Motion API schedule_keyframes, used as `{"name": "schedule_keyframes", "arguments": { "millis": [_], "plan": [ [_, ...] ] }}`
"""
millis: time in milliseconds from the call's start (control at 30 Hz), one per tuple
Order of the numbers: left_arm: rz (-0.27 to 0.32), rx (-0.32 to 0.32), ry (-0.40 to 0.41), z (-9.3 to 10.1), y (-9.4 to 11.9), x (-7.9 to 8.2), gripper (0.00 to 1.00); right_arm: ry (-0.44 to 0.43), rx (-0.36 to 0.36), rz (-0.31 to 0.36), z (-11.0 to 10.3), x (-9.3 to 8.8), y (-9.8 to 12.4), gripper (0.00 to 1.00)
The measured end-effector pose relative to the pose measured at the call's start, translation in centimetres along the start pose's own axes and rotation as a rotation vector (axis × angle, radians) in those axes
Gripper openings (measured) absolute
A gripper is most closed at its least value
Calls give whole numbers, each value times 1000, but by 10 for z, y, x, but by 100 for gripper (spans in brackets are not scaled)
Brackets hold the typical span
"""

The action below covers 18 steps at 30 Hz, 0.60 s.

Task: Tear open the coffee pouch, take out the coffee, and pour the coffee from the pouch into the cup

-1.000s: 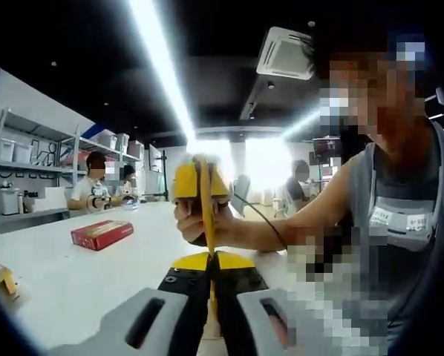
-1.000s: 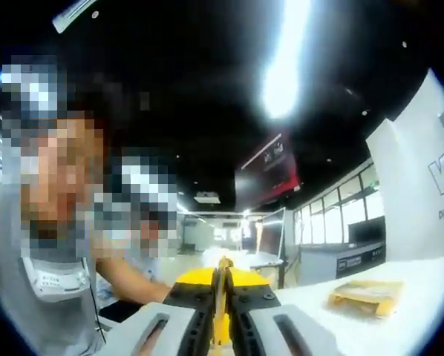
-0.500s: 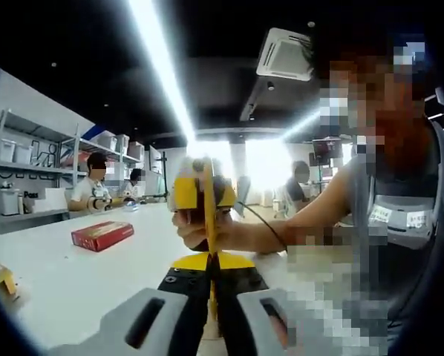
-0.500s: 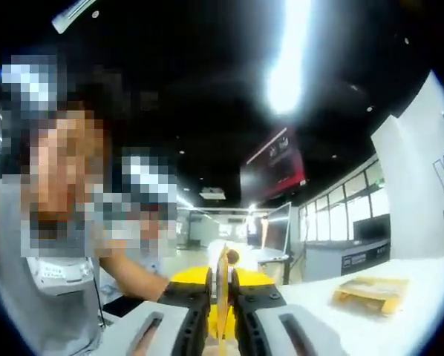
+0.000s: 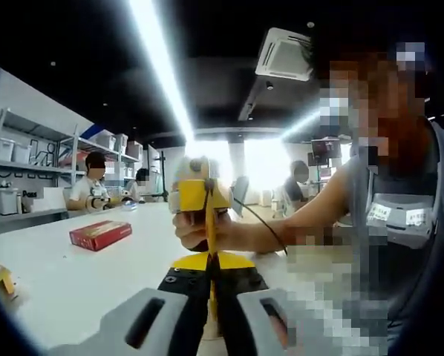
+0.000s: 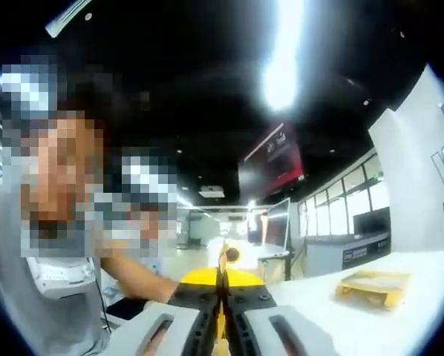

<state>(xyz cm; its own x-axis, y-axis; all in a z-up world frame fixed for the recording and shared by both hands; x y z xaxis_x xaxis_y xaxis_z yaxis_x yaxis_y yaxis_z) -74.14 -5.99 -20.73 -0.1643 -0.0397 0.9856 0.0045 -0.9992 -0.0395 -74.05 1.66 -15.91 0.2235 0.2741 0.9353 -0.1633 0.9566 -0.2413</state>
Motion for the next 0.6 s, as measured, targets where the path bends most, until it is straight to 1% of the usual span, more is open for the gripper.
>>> {"name": "schedule_keyframes", "arguments": {
  "millis": [167, 200, 300, 400, 600],
  "plan": [
    [-6, 4, 1, -1, 1, -1, 4, 17, 1, 6, 0, 0, 0, 13],
    [-7, 5, 1, -1, 1, -1, 4, 20, 1, 7, 0, 0, 0, 13],
    [-10, 7, 0, -1, 0, -2, 4, 22, 8, -13, -1, -3, -2, 13],
    [-7, 5, 1, -1, 1, 0, 4, 33, 19, -69, -2, -13, -5, 8],
    [-8, 5, 0, -1, 0, -1, 4, 21, 12, -67, 1, -13, -2, 4]
  ]
}}
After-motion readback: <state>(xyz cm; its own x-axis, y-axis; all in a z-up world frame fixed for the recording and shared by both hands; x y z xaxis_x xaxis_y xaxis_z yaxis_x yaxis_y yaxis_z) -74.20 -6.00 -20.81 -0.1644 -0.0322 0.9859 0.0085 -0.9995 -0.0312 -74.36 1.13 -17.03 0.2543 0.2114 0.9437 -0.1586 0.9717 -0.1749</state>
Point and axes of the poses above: the point that each gripper's makers call its tool centre point, and the gripper's own axes: y roughly backward along the fingers, z roughly to its right, x roughly out of its top, the point moved 5 cm from there along y, roughly backward along the fingers, and after that the axes turned 13 degrees about y, right-handed, at the moved point
